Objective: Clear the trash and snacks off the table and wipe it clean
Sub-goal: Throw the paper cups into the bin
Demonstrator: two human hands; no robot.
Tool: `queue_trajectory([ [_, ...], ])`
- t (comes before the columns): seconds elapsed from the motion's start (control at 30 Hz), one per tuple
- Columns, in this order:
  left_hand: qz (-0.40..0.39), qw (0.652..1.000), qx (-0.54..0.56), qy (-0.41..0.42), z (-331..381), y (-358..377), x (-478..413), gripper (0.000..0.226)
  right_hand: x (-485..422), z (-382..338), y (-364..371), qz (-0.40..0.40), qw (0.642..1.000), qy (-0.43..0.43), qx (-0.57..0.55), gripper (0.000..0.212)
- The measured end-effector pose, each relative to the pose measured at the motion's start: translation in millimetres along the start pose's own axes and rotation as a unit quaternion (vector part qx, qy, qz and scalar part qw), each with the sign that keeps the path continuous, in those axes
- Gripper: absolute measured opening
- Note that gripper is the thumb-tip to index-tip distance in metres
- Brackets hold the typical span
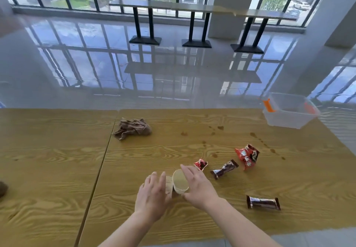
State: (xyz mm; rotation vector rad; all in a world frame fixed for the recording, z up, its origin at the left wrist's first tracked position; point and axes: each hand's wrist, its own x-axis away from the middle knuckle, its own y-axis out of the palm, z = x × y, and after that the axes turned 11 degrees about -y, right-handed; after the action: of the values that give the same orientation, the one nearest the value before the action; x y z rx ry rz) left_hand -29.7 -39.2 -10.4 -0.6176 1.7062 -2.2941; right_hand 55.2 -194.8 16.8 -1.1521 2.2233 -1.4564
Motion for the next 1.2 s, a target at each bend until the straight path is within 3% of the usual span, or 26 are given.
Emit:
queue_trajectory([
  [0.2, -0.073, 0.995, 0.023, -0.07, 2, 19, -21, 0.082, -30, 10, 26, -0.057, 0.998, 0.01, 0.015, 0.093],
  [0.33, -0.08, 0.994, 0.017, -0.071, 10, 26, -35, 0.09, -37, 19, 29, -0.027, 1.0, 0.0, 0.008, 0.081],
  [0.6, -0.088, 0.994, 0.008, -0.063, 15, 28, -43, 0.08, -30, 38, 16, 0.007, 1.0, 0.024, -0.01, 0.077],
  [1.2, 0.001, 0.993, 0.042, 0.108, 63, -12, -40, 0.073, 45, 39, -14, 0.149, 0.98, 0.129, -0.02, 0.075],
])
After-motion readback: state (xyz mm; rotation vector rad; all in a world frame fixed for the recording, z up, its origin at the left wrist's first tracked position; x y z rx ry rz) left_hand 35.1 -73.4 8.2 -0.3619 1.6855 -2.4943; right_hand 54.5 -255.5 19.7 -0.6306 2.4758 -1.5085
